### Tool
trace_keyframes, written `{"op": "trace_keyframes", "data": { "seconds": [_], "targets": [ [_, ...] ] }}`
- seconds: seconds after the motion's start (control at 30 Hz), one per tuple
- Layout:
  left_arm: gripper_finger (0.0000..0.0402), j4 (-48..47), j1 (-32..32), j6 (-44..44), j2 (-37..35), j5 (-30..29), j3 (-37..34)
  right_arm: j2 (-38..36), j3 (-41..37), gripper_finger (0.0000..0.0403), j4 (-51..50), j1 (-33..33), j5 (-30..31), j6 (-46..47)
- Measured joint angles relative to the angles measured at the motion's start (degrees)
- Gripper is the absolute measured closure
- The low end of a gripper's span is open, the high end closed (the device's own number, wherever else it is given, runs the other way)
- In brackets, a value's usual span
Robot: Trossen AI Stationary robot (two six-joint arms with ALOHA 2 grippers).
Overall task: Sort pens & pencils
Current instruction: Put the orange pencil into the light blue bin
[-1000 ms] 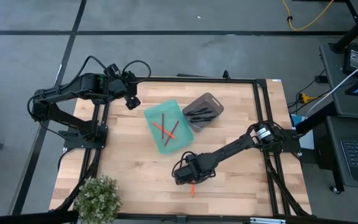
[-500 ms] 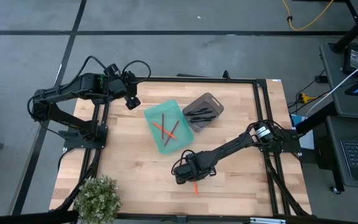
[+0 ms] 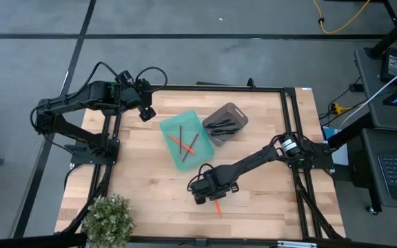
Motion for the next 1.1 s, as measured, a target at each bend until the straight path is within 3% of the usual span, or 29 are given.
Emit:
{"op": "trace_keyframes", "data": {
  "seconds": [0.5, 1.1],
  "targets": [
    [0.0374, 0.0, 0.0, -0.1, 0.0, 3.0, 0.0, 0.6, 13.0, 0.0402, -14.7, -0.1, 7.2, -1.3],
    [0.0374, 0.0, 0.0, 0.0, 0.0, 3.0, 0.0, 0.4, 13.8, 0.0403, -15.2, -0.1, 6.9, -1.4]
  ]
}}
